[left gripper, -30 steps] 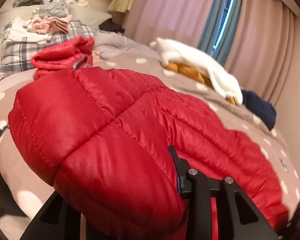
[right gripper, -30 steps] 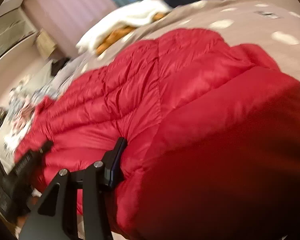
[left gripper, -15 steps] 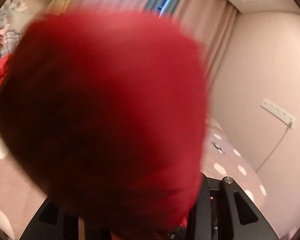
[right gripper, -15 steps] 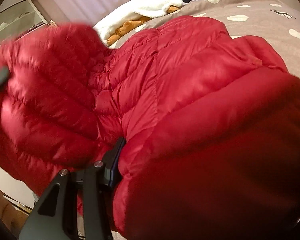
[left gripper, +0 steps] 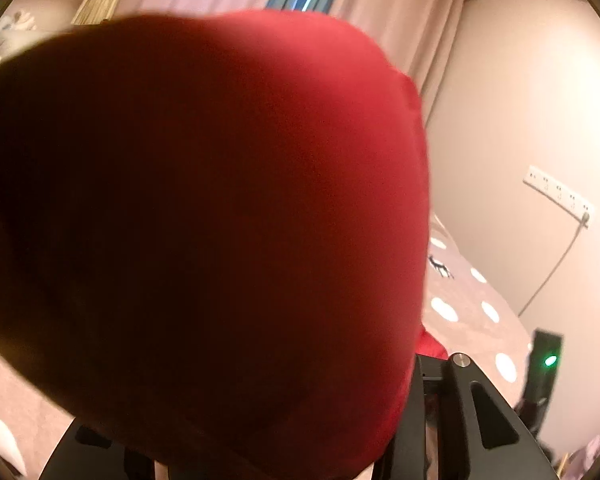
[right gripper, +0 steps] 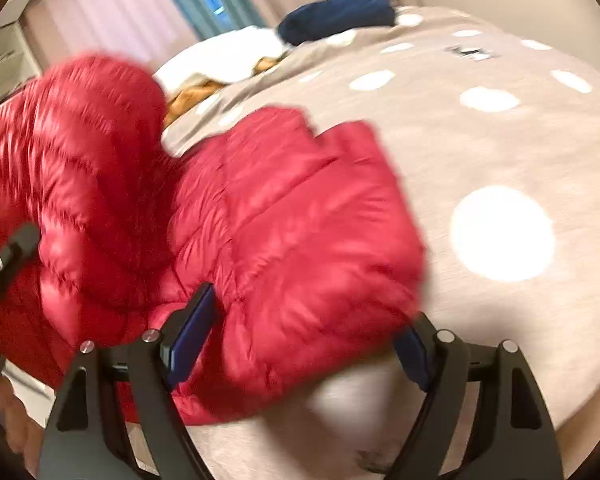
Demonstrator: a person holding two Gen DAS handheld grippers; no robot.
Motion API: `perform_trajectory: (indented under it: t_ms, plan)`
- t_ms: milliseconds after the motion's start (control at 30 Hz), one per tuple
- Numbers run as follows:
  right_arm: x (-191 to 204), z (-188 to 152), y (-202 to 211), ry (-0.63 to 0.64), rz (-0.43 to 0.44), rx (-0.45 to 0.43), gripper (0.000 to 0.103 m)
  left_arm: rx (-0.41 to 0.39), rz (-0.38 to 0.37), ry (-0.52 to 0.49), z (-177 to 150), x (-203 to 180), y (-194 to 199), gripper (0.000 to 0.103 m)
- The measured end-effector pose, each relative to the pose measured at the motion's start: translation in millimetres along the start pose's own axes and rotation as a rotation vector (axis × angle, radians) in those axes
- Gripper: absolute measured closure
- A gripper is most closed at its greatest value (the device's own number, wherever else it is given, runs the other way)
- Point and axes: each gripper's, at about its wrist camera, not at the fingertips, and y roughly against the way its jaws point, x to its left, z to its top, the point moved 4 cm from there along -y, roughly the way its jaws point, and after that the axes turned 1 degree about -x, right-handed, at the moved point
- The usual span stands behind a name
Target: Fold large clothes
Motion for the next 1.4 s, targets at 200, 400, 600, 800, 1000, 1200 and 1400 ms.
perform_trajectory:
  t_ms: [200,400,600,800,1000,1200,1400]
  plan:
    - [-15,27,41,0.036,-0.147,-0.128,0.021,0.051,-0.016,-0.038,1,-27,-20,0.054]
    - [-33,43,86,0.028,-0.186,-0.247,0.018,0.23,-0.118,-0.118,-17,-74,-76,0.039]
    - [-54,49,112,0.003,-0.248,-0.298,0.017,0.308,-0.095,-0.259,-51,-110,-126,0.026]
    - [-65,44,112,-0.016,-0.27,-0.278,0.017,0.296,-0.058,-0.328,-70,-122,-139,0.024]
    - [-62,44,118,-0.023,-0.264,-0.279,0.017,0.308,-0.068,-0.325,-62,-99,-130,0.024]
    - [-57,49,136,-0.003,-0.252,-0.309,0.012,0.284,-0.063,-0.176,-35,-111,-88,0.024]
    - [-50,52,148,0.001,-0.245,-0.333,0.01,0.202,-0.11,-0.139,-18,-117,-34,0.024]
